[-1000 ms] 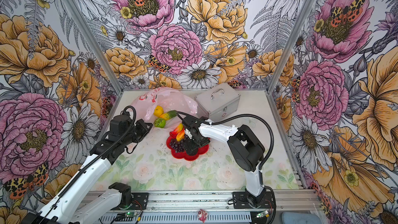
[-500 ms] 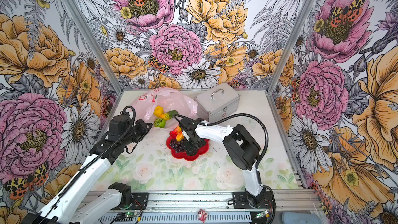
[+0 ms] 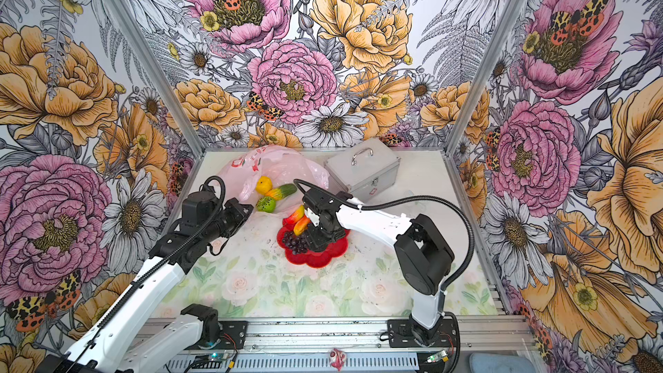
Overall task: Place the fruits into the plastic bag
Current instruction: Pick up the fruit from the plate, then place the fruit in the plastic bag.
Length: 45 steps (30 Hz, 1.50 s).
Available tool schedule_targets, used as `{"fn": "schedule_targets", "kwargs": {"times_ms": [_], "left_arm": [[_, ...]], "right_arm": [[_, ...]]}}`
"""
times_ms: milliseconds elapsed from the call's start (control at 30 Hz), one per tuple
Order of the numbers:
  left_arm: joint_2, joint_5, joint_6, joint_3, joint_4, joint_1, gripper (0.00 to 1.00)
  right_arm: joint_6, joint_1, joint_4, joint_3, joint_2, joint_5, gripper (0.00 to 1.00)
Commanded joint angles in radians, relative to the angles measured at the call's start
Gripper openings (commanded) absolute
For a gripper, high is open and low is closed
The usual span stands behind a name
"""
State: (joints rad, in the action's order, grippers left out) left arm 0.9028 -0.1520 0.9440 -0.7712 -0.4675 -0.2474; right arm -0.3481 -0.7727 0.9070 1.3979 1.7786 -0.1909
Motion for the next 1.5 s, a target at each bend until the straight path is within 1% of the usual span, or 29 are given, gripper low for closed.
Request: {"fn": "schedule_targets", "kwargs": {"times_ms": [0,133,300,433,567,900,1200,1367,1467], "left_arm": [[-0.010,-0.021,-0.003,-0.003,0.018,0.013,0.00],[-0.007,-0.025,-0.004,-0.003,0.019,0.013,0.00],[-0.007,-0.023,-0.004,-0.005,0.023,0.013,0.00],[-0.008,-0.019,0.002,-0.001,0.030,0.011,0.00],[-0.010,-0.014,0.010,0.003,0.037,0.002,0.00],[0.011,-0.025,0.003,-0.024,0.038,-0.001,0.00],[0.030,-0.045,0.006,-0.039,0.038,-0.004,0.00],[0.037,-0.053,0.006,-0.049,0.036,-0.003,0.00],[0.045,-0.058,0.004,-0.057,0.036,-0.003,0.00]], "right_arm": [[-0.066,0.034,-0.003,0.035,-0.067,-0.054,0.57],[-0.123,0.053,-0.003,0.150,-0.052,-0.113,0.57],[-0.184,0.053,-0.008,0.323,0.018,-0.162,0.58],[-0.237,0.053,-0.050,0.447,0.105,-0.196,0.58],[-0.324,0.053,-0.111,0.566,0.237,-0.224,0.59],[-0.527,0.056,-0.255,0.811,0.505,-0.183,0.63],[-0.702,0.083,-0.410,0.880,0.652,-0.098,0.66],[-0.743,0.096,-0.422,1.012,0.751,-0.094,0.71],[-0.756,0.103,-0.422,1.050,0.776,-0.096,0.76]]}}
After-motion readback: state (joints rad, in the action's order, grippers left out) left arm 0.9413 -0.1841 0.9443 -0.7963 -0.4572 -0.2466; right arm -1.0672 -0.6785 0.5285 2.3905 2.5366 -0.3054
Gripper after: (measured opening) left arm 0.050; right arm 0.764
